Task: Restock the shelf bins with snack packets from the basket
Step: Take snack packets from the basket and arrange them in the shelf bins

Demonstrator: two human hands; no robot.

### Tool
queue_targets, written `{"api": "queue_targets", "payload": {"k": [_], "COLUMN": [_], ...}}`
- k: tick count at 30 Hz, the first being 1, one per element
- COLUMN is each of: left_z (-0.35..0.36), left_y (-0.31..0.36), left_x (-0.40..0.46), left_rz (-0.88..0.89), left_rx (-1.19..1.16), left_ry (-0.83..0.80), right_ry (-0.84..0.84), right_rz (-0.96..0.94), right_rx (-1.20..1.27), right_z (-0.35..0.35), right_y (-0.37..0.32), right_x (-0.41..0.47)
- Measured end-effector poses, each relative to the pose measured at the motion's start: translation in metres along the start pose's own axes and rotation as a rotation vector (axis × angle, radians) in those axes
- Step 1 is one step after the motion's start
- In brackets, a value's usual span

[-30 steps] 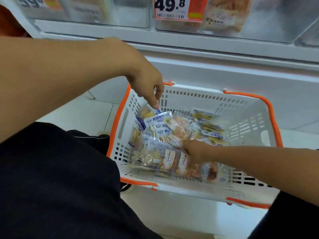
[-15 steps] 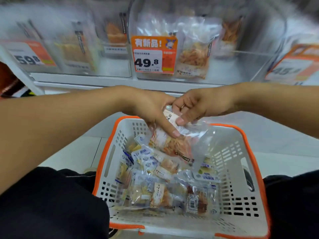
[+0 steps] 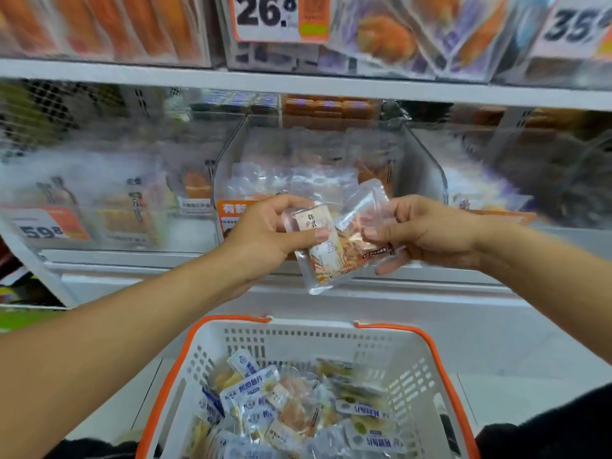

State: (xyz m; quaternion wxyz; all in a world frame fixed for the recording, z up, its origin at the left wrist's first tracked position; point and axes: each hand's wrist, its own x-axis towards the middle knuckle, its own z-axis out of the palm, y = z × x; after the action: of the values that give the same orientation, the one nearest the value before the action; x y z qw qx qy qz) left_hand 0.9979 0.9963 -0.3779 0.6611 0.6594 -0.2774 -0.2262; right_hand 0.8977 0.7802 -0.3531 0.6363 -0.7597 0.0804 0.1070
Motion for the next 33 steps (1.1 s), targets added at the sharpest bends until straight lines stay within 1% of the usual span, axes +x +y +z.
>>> {"api": "queue_targets", "payload": {"k": [2,4,6,7,8,9,10,11,12,13,16,18,20,24,28,33], "left_z": [0.004,0.006,0.007,0.006,0.006,0.005,0.004,0.004,0.003,0.003,0.005,0.007,0.008,0.008,0.008,0.009], "left_y": [0.001,0.001,0.001,0.000,0.000,-0.001,-0.002,-0.002,-0.002,-0.003,-0.005,-0.008,-0.011,-0.019,-0.023,-0.025], "left_x": [0.003,0.007,0.010,0.011,0.013,0.015,0.017,0.018,0.019,0.020,0.021,0.021,0.020,0.018,0.018,0.023], "left_rz": [0.001,0.006,0.006,0.008,0.012,0.014,0.015,0.015,0.019,0.025,0.027,0.025,0.018,0.008,-0.010,0.000], "left_rx": [-0.010,-0.033,-0.013,0.000,0.006,0.009,0.016,0.030,0.053,0.078,0.127,0.137,0.160,0.201,0.232,0.221], "left_ry": [0.011,0.011,0.020,0.026,0.033,0.039,0.046,0.054,0.057,0.056,0.068,0.066,0.050,0.002,-0.019,-0.031], "right_ry": [0.075,0.196,0.351,0.456,0.583,0.709,0.791,0.829,0.834,0.816,0.740,0.714,0.683,0.648,0.669,0.687], "right_rz": [-0.054,-0.115,-0.204,-0.266,-0.337,-0.409,-0.457,-0.470,-0.442,-0.375,-0.141,-0.048,-0.017,-0.060,-0.103,-0.121], "right_rx": [-0.063,-0.109,-0.148,-0.201,-0.324,-0.531,-0.774,-0.994,-1.155,-1.263,-1.492,-1.594,-1.645,-1.633,-1.642,-1.589], "right_z": [-0.009,-0.023,-0.039,-0.046,-0.053,-0.061,-0.066,-0.070,-0.072,-0.071,-0.065,-0.061,-0.062,-0.070,-0.074,-0.076], "right_y": [-0.005,-0.014,-0.025,-0.028,-0.031,-0.031,-0.031,-0.029,-0.027,-0.026,-0.027,-0.028,-0.031,-0.031,-0.028,-0.025], "right_x": [-0.004,-0.012,-0.022,-0.026,-0.029,-0.029,-0.026,-0.019,-0.010,0.000,0.038,0.055,0.068,0.084,0.088,0.086]}}
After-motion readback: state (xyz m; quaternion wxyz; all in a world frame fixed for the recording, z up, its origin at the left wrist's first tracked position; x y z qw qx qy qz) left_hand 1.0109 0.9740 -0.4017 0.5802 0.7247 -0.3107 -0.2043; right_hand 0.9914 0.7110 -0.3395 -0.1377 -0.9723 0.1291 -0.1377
